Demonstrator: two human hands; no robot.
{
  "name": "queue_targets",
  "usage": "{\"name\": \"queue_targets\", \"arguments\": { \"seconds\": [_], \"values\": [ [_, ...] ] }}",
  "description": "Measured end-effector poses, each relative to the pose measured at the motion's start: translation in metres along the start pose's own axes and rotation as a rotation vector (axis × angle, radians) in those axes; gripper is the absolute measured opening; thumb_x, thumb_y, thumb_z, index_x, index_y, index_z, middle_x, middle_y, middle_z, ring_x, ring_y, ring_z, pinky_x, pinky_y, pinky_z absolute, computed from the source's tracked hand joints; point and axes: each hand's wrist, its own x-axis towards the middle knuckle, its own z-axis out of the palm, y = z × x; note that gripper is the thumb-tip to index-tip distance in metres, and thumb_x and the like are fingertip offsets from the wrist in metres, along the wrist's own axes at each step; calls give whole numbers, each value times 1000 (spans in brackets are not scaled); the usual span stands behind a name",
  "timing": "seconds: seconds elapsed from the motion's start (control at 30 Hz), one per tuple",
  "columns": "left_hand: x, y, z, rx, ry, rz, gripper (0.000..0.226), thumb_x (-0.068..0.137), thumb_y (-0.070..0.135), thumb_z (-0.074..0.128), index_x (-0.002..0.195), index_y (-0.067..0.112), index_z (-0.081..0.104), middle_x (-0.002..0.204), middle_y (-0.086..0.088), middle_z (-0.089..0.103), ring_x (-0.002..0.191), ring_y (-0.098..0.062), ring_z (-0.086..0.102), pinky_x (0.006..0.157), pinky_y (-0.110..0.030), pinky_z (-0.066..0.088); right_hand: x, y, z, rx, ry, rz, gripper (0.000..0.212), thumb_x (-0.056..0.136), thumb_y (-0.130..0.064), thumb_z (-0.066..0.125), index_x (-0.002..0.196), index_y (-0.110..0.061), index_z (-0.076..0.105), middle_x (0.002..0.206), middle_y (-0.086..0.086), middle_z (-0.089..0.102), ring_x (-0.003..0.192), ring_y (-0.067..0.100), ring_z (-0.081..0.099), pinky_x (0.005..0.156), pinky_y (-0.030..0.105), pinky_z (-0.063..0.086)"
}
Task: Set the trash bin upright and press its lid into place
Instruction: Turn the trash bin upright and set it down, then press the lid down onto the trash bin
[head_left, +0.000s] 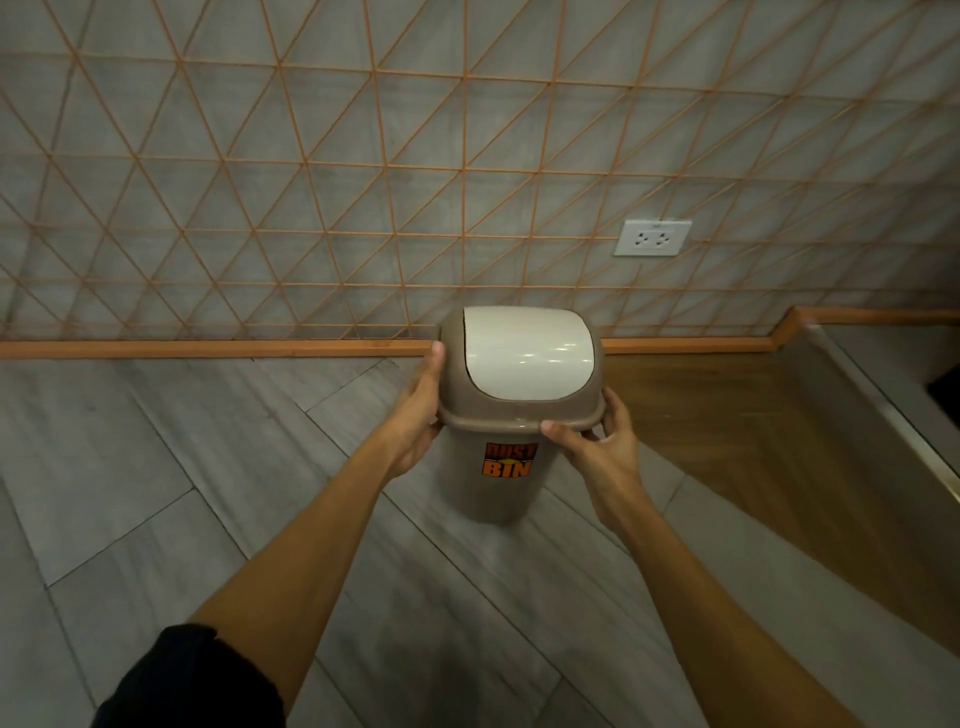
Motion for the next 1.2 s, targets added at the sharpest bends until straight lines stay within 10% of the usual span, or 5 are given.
{"name": "queue_targets", "arguments": {
  "seconds": [0.17, 0.47, 0.7, 0.83, 1.2],
  "values": [
    [-9, -3, -2, 18, -19, -6, 87, 70, 77, 50, 144, 34, 37, 138, 9, 55, 121, -7, 52, 83, -24, 48, -18, 8, 1, -47, 21, -24, 100, 63, -9, 88, 145, -23, 31, 136, -1, 50, 124, 23, 53, 99, 48, 50],
    [-36, -9, -9, 69, 85, -63, 71, 88, 62, 47, 145, 20, 38, 141, 1, 51, 128, -19, 47, 99, -38, 43, -26, -4, -8, -259, 53, 34, 66, 83, -14, 67, 142, -22, 37, 141, 3, 47, 127, 28, 49, 101, 45, 46],
    [-75, -17, 15, 901, 272, 615, 95, 86, 58, 57, 153, 28, -4, 163, -4, -7, 149, -25, 5, 115, -47, 13, -45, -29, -8, -713, -130, -344, 120, 67, -36, 85, 153, -31, 1, 163, 2, 4, 145, 15, 8, 113, 43, 17],
    [-71, -41, 12, 1086, 228, 660, 100, 84, 62, 56, 153, 26, -7, 162, -12, -11, 148, -33, 8, 114, -57, 23, -41, -18, -3, -876, -185, -483, 123, 62, -49, 83, 149, -45, -4, 162, 6, -9, 149, 29, -9, 114, 62, 17],
    [-46, -65, 11, 986, 236, 603, 85, 90, 52, 47, 138, 57, -23, 162, -14, -3, 144, -33, 24, 90, -59, 52, -29, 10, 4, -754, -117, -553, 93, 83, -21, 74, 147, -49, 14, 160, 10, 5, 147, 26, 16, 114, 49, 33]
  ]
}}
